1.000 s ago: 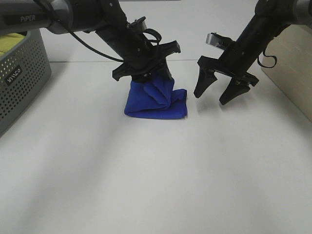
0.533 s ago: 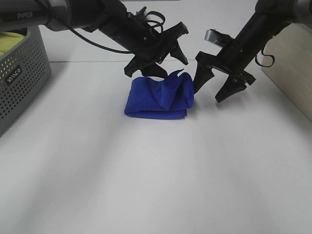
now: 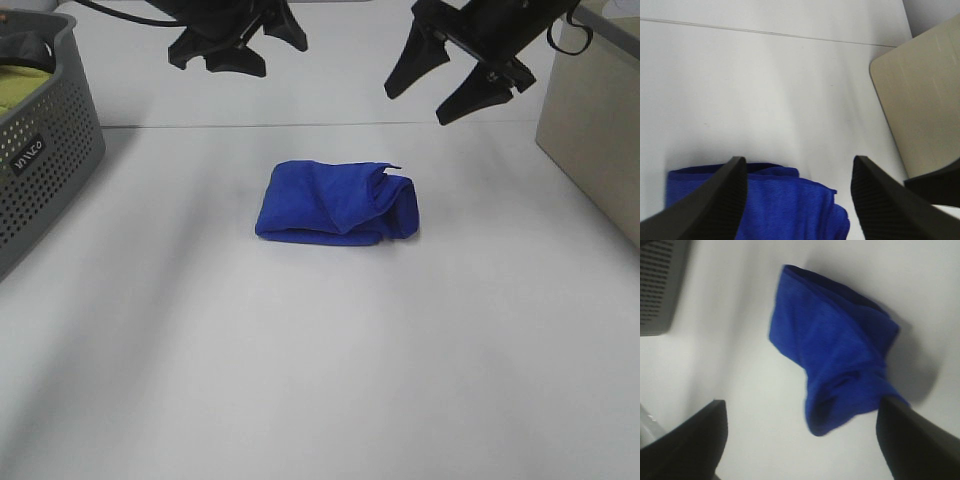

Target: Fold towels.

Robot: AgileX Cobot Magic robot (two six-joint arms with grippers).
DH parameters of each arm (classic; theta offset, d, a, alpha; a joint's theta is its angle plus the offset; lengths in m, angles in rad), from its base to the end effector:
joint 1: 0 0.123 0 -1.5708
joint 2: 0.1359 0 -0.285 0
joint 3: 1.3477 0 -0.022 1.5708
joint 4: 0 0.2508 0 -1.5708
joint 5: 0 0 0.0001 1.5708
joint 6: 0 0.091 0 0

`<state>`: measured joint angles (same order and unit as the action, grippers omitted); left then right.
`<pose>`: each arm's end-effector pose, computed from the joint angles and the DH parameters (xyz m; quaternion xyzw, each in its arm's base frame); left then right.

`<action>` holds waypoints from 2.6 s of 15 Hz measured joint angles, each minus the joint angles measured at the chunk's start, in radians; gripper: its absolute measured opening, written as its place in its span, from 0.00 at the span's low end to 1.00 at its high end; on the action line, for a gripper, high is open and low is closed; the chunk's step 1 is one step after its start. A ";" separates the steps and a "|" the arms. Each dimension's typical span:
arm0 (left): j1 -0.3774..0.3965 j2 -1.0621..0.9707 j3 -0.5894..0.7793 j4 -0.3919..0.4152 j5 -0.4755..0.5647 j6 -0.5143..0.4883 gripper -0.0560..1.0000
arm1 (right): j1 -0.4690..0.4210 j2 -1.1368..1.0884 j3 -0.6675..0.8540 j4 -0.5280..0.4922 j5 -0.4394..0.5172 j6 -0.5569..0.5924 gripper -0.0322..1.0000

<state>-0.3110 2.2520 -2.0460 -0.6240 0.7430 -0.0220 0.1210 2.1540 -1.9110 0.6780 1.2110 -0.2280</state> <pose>0.4840 -0.1934 0.2526 -0.0099 0.9034 -0.3242 0.2805 0.4504 0.1086 0.2497 -0.0794 0.9387 0.3160 0.1131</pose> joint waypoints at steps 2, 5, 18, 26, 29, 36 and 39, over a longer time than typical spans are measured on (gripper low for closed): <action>0.039 -0.001 0.000 0.015 0.030 0.000 0.61 | 0.009 0.007 0.000 0.161 0.001 -0.061 0.80; 0.074 -0.001 0.000 0.021 0.047 0.001 0.61 | 0.083 0.071 0.009 0.299 0.001 -0.136 0.79; 0.079 -0.001 0.000 0.044 0.102 0.001 0.61 | 0.010 0.267 0.015 0.147 0.006 -0.156 0.76; 0.079 -0.142 0.000 0.234 0.326 0.048 0.61 | 0.010 0.024 0.015 -0.057 0.001 -0.041 0.76; 0.079 -0.239 0.000 0.299 0.449 0.047 0.61 | 0.011 -0.139 0.030 -0.171 0.001 0.033 0.76; 0.079 -0.566 0.115 0.503 0.467 -0.014 0.61 | 0.011 -0.635 0.411 -0.314 0.003 0.053 0.76; 0.079 -0.777 0.363 0.548 0.467 -0.020 0.61 | 0.011 -0.862 0.631 -0.332 0.004 0.053 0.76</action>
<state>-0.2320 1.4750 -1.6830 -0.0760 1.2100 -0.0420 0.1320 1.2920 -1.2800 0.3460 1.2150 -0.1750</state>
